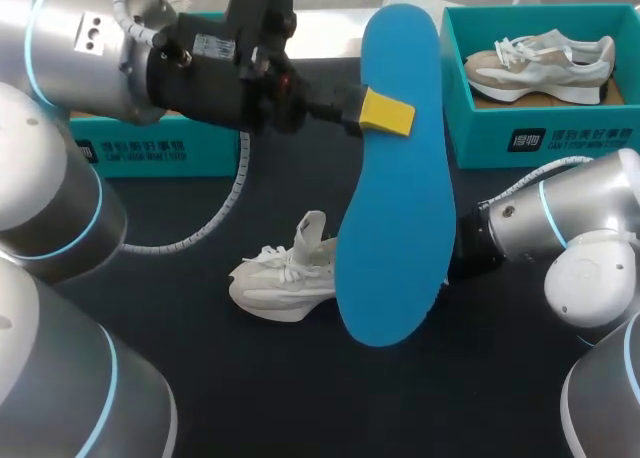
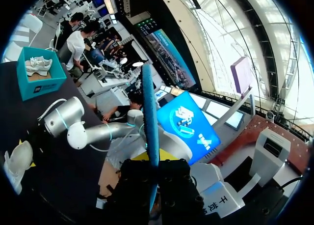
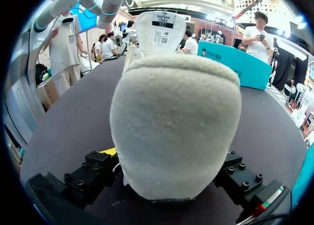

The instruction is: Take the shoe out of the shoebox, open the shoe tongue, remove and reinsert the insole, then place the shoe into the shoebox

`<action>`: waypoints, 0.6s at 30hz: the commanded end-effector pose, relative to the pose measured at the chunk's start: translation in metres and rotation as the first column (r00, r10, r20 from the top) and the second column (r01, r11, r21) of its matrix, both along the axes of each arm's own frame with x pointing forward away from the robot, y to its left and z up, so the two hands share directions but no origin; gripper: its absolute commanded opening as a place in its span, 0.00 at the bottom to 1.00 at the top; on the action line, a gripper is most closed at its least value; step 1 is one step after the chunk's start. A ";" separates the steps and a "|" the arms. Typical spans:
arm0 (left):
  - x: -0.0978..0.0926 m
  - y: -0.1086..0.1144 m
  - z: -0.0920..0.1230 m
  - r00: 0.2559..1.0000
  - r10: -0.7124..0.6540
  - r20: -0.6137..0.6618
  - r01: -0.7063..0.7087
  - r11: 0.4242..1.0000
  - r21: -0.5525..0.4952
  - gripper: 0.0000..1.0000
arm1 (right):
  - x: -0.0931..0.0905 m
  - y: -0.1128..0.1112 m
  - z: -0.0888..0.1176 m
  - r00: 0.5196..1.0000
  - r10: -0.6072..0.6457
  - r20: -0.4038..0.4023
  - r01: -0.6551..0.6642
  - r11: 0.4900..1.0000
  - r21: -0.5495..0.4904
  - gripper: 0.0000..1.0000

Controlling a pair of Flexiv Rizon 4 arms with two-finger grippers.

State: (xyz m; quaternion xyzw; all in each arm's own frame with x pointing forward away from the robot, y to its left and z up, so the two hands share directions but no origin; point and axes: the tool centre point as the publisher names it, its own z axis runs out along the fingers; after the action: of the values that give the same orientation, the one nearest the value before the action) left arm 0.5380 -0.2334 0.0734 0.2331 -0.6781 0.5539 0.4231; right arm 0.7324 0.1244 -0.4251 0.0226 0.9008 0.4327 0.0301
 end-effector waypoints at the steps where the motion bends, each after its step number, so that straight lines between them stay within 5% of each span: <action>1: -0.001 0.000 -0.002 1.000 0.002 0.000 -0.002 1.000 -0.001 0.00 | 0.001 0.001 0.004 1.000 0.007 -0.009 -0.007 1.000 -0.024 1.00; 18: -0.001 0.000 -0.002 1.000 0.002 0.000 -0.002 1.000 -0.001 0.00 | -0.004 -0.016 0.038 0.998 -0.038 -0.044 0.026 0.968 -0.249 1.00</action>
State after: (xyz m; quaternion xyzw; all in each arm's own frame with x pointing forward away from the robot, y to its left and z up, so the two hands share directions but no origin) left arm 0.5378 -0.2331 0.0733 0.2333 -0.6780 0.5541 0.4229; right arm 0.7302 0.1120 -0.3992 0.0408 0.9286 0.3681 0.0252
